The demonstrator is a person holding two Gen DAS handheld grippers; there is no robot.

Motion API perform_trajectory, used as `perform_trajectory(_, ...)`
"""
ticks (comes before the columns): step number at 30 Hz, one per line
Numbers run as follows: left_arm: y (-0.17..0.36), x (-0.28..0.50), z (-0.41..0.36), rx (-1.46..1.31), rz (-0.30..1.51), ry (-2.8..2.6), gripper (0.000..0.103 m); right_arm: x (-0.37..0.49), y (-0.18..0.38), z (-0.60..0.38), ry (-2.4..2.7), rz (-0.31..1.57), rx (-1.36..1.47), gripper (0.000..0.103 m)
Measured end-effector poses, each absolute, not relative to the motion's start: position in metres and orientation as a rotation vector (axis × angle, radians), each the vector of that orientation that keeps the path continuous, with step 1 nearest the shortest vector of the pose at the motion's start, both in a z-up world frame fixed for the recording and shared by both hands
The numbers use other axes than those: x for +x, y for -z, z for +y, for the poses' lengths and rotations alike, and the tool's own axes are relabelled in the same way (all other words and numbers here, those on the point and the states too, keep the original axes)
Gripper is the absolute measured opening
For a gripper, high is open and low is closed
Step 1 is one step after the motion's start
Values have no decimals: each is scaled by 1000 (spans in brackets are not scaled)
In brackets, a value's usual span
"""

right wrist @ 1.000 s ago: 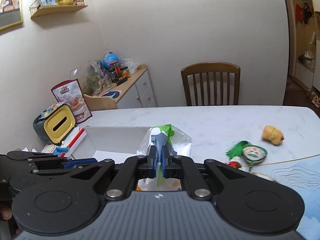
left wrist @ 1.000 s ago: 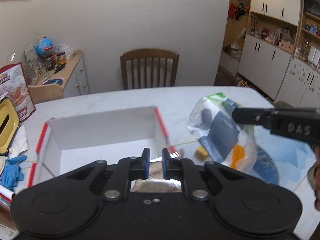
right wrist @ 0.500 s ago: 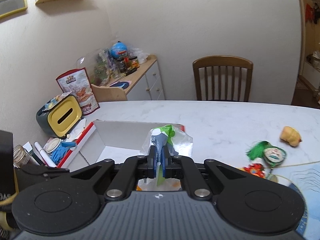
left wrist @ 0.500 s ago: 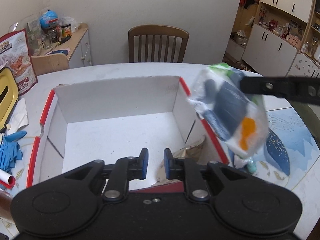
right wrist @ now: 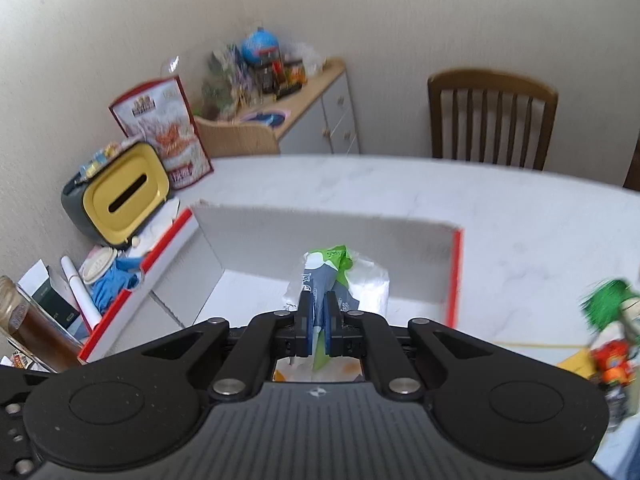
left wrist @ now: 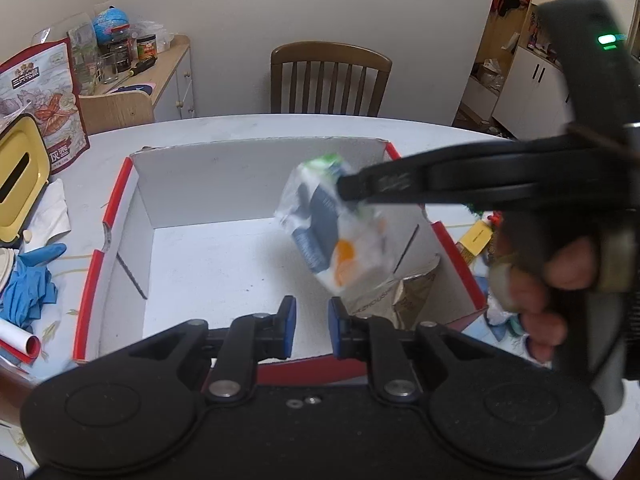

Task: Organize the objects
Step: 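Carry both bags into the cardboard box and open both grippers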

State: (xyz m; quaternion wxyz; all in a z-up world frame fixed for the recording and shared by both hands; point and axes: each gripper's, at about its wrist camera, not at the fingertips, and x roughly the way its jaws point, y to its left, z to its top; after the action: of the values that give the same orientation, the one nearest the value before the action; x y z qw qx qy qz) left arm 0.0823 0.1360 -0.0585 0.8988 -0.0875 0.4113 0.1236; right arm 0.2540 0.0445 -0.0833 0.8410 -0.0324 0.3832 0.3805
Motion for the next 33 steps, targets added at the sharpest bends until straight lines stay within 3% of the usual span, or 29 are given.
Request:
perform_trajectory(14,66,80,151,-198,873,-286,22,265,128,69,-756,964,-165,5)
perform_trajectory(33,55,82,133,-145,857,-298,34,252,76,18,-847,874,-8,6)
